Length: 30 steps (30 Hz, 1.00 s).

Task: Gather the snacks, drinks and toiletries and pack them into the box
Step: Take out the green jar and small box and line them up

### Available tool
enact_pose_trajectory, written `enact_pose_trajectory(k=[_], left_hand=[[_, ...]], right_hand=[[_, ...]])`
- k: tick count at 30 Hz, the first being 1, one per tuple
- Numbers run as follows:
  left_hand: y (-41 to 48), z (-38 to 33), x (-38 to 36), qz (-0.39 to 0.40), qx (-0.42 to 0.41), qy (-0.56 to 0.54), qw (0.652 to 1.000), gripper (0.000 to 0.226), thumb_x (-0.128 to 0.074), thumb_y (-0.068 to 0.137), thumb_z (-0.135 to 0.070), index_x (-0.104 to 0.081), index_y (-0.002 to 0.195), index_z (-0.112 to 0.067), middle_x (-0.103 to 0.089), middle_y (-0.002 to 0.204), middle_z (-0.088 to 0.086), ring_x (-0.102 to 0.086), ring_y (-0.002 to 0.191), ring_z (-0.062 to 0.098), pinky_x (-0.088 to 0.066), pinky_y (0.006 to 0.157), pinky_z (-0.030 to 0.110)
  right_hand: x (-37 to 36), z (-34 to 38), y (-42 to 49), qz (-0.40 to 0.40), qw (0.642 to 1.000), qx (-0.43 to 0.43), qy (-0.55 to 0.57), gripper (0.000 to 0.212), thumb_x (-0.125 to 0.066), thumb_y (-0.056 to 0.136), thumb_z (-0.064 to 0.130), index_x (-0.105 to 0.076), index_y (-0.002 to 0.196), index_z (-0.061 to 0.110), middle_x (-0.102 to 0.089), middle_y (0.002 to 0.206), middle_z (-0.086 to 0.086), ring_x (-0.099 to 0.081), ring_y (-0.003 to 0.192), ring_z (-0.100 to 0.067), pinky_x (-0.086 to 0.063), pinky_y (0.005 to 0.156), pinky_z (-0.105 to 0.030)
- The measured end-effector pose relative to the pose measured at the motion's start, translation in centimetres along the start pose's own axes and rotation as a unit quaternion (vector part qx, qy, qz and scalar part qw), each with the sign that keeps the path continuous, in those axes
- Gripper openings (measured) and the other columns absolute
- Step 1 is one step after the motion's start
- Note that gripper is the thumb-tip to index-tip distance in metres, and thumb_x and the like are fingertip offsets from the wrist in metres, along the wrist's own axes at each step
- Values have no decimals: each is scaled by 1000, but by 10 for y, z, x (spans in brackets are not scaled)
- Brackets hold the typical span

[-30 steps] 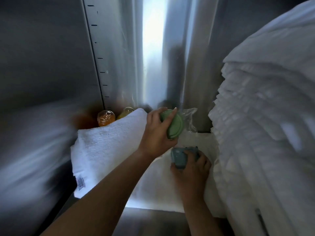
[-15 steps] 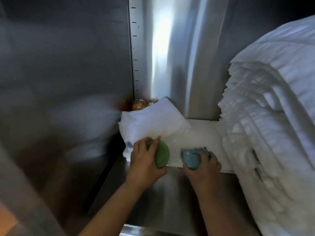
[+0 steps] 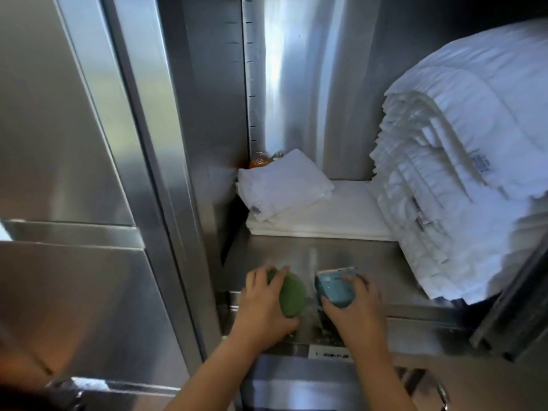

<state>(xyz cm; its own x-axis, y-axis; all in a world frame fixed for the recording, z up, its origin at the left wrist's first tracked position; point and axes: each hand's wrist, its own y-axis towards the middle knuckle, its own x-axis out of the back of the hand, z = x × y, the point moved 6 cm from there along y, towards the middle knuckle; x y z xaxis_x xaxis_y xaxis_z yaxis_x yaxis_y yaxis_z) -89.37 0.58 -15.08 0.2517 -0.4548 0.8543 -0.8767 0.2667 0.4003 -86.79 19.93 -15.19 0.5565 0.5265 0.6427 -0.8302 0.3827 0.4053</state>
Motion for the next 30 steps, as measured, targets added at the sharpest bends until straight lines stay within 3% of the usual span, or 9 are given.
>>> enact_pose_trajectory(k=[5,11,17,26,30], left_hand=[[-55,-8,27,-31,44,-6,999,95,-60,64,-58,-22,147,-30,-32,133,-1,-24,124,17,-37,102,33],[-135,-31,71,-112,163,3,980,85,-70,63,-46,-40,140,-28,-37,132,-2,-28,123,19,-35,102,30],[-224,-61,115,-144,240,61,958,82,-71,63,-43,-42,139,-29,-36,132,-1,-28,123,20,-32,101,27],[-391,-67,229,-246,377,168,877,81,-69,58,-49,-48,134,-30,-40,128,-3,-34,116,20,-38,97,31],[-488,-67,286,-295,435,196,827,77,-64,56,-48,-51,130,-29,-41,125,-2,-34,115,21,-37,96,30]], right_hand=[[20,8,-29,0,998,60,27,55,-83,61,28,-64,111,13,-53,123,-10,-45,109,-31,-42,92,-40],[36,30,-66,51,981,165,91,53,-88,53,18,-67,101,8,-58,116,-15,-48,104,-37,-43,94,-46],[57,66,-135,140,944,253,157,53,-85,58,24,-64,106,14,-56,117,-7,-46,107,-31,-31,91,-25],[82,194,-271,229,858,366,276,52,-87,54,20,-66,100,11,-60,113,-8,-52,106,-33,-38,95,-35],[92,258,-359,277,804,413,325,51,-86,56,21,-66,101,10,-60,115,-7,-52,109,-32,-35,97,-32]])
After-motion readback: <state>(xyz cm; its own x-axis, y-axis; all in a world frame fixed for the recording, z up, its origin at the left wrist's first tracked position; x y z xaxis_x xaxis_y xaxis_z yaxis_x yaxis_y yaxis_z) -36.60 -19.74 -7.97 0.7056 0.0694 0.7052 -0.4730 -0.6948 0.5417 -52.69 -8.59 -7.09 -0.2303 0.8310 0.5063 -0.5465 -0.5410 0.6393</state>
